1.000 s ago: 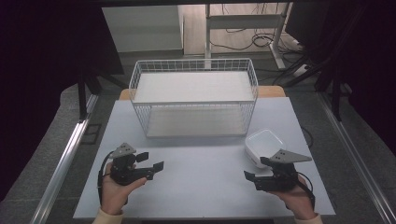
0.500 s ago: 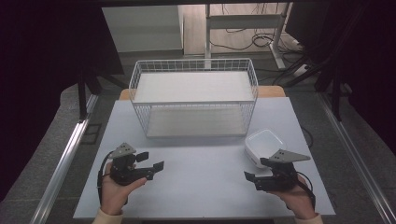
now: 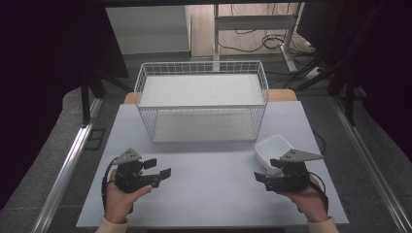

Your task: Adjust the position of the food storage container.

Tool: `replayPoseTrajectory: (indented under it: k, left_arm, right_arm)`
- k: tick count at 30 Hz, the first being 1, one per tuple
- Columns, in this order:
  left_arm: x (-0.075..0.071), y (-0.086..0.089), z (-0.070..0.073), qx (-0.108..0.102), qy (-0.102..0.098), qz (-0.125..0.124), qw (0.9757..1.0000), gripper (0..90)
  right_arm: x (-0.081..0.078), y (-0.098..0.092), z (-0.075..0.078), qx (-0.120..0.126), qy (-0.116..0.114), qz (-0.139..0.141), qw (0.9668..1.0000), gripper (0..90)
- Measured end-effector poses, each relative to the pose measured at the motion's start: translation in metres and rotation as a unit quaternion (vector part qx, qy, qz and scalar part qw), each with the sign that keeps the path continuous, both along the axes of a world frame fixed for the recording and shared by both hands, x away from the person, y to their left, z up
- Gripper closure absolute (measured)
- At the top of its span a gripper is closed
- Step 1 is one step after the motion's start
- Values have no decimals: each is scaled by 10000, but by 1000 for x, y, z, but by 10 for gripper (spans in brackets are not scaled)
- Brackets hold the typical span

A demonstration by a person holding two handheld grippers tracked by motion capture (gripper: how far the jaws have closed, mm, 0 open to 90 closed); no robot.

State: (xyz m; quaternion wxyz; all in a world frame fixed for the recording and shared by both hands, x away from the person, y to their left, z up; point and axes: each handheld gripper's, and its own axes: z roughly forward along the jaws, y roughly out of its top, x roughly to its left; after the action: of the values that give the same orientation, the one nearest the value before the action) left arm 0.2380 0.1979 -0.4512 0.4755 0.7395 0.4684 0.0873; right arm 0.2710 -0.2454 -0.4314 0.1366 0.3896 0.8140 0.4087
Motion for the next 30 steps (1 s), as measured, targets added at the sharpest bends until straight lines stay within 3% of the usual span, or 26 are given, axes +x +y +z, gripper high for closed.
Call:
replayPoseTrajectory:
  k: [5, 13, 16, 23, 25, 30]
  left_arm:
    - [3, -3, -2, 86, 13, -79, 9999, 266]
    - [4, 4, -4, 98, 55, 128, 9999, 264]
    - [5, 3, -6, 122, 79, 117, 9998, 262]
    - [4, 0, -6, 151, 70, 76, 9998, 258]
    - [4, 1, -7, 167, 78, 84, 9998, 258]
    - [5, 0, -8, 170, 95, 71, 9998, 258]
  right_arm:
    - [8, -9, 17, -185, -30, -45, 9998, 289]
    - [37, -36, 33, -100, 55, -258, 9996, 345]
    - [53, -46, 37, -84, 229, -326, 9992, 390]
    - [81, -56, 44, -317, 438, -532, 9971, 431]
    - [93, -60, 46, -444, 478, -575, 9962, 456]
    - [111, -70, 43, -478, 718, -802, 9930, 517]
